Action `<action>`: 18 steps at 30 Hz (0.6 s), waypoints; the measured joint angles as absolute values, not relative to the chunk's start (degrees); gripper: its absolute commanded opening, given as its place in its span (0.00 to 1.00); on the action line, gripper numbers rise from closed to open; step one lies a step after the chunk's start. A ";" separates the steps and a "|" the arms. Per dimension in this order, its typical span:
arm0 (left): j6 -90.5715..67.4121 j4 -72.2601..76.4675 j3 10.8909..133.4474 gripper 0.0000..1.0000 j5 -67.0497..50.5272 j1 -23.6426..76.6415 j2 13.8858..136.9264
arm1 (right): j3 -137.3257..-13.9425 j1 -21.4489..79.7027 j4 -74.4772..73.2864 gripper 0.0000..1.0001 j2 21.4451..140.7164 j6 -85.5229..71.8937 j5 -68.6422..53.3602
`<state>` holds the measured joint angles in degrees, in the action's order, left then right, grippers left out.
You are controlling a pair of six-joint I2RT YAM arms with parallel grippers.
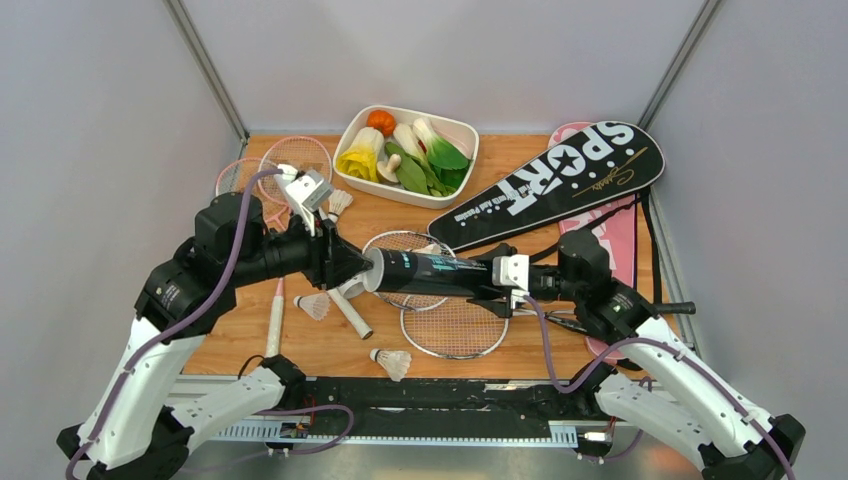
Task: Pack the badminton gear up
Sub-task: Open the lid of the shuttle tube.
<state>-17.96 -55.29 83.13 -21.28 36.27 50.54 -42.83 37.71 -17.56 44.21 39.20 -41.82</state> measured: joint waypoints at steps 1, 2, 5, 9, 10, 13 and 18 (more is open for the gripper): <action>-17.98 -54.87 82.70 0.43 -22.00 36.25 50.30 | -42.83 37.69 -17.87 0.58 44.10 39.18 -42.06; -18.04 -54.48 82.24 0.42 -22.55 36.25 50.09 | -42.83 37.67 -18.24 0.58 44.01 39.20 -42.24; -18.70 -53.25 80.77 0.24 -24.88 36.21 49.74 | -42.83 37.67 -19.51 0.58 43.99 39.22 -42.61; -19.62 -51.99 79.75 0.02 -27.00 35.55 49.78 | -42.83 37.39 -21.06 0.59 43.81 39.40 -43.33; -19.94 -51.59 79.75 0.01 -27.49 35.35 49.78 | -42.83 37.34 -21.21 0.59 43.68 39.35 -43.48; -20.10 -50.52 79.64 0.00 -29.21 34.98 49.60 | -42.83 37.28 -21.32 0.59 42.76 39.29 -43.57; -19.88 -49.84 78.28 0.00 -30.24 33.65 48.40 | -42.83 37.26 -21.82 0.59 41.80 39.33 -43.62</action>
<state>-19.88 -49.84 78.28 -30.24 33.65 48.40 -42.83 37.26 -21.82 41.80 39.33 -43.62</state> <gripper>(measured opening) 0.007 0.697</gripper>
